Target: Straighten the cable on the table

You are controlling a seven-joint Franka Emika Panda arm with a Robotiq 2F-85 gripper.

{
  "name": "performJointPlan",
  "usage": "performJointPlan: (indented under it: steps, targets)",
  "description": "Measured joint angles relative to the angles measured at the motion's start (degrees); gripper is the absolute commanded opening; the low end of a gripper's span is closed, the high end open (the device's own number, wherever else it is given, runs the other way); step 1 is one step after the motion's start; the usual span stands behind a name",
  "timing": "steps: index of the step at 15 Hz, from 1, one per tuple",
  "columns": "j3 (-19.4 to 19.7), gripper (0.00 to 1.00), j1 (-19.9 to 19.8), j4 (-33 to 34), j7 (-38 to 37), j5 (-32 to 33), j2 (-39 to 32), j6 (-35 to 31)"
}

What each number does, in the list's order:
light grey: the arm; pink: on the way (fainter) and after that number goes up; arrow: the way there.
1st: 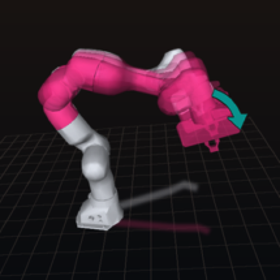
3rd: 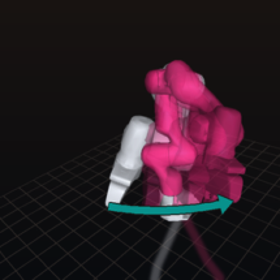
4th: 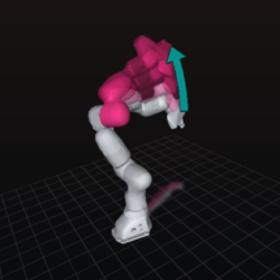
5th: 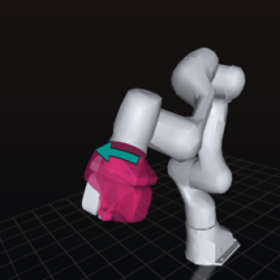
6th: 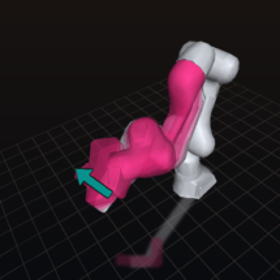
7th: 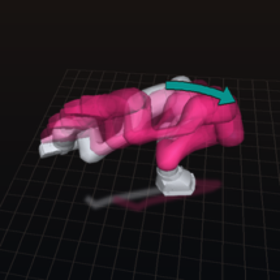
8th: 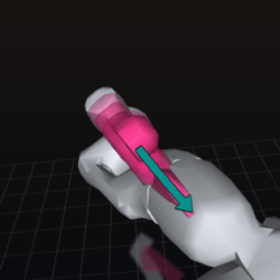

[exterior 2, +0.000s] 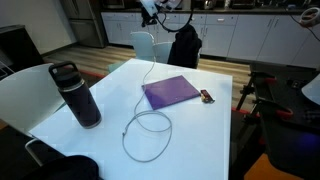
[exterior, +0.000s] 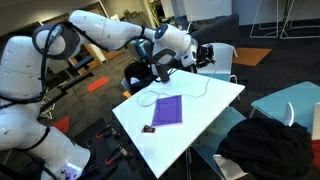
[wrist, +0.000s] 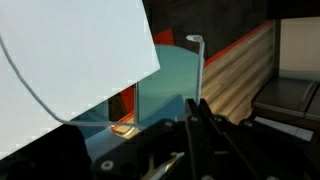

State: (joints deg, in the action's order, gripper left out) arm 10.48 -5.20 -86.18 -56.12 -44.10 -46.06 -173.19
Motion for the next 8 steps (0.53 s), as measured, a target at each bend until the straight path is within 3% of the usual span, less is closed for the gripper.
performJointPlan:
  steps: [2,7,8]
  targets:
    - [-1.4,0.01,-2.4,5.8,-0.3,1.3,-4.1,3.1]
    - [-11.6,0.01,-10.3,20.0,1.9,1.3,-12.9,15.8]
    - [-12.0,0.29,-10.7,22.1,1.6,1.3,-14.5,18.1]
